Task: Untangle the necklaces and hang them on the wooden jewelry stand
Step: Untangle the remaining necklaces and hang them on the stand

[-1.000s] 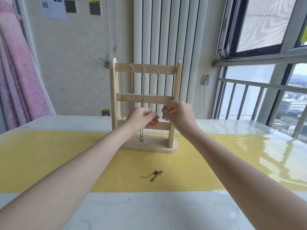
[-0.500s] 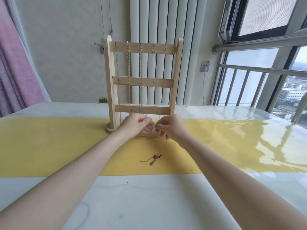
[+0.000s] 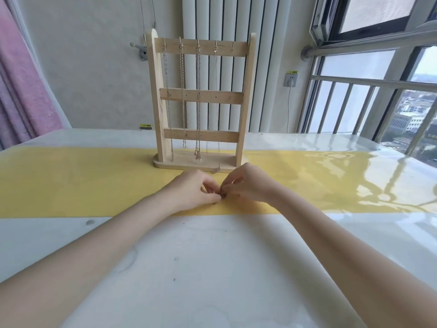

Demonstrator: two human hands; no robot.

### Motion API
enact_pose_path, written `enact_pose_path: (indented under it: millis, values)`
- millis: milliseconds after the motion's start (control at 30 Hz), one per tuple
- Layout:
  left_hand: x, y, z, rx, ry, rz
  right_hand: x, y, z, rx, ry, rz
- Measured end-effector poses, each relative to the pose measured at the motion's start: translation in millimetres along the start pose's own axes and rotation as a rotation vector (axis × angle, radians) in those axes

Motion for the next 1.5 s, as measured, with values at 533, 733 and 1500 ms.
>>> enact_pose_path:
  millis: [533,733,1500]
  values:
    - [6.4,5.9,17.8,-0.159,0.19,0.637,10.1,-2.3,37.7,0.088,0.079,-0.729]
    - [5.5,7.6,23.3,-0.16,0.096,0.706,14.8,-5.7,37.8,0.047,0.065,-0.764]
    - [1.3,1.7,19.1,-0.132,0.15,0.726,9.9,-12.9,39.5,0.106,0.023,-0.631]
Point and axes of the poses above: each hand's wrist, its own z-axis away from the middle knuckle, its own x-axis out of the palm, y = z × x, the point moved 1 cm from there along -z, towards the middle knuckle, and after that the axes turned 3 degrees about y, right-handed, at the moved point
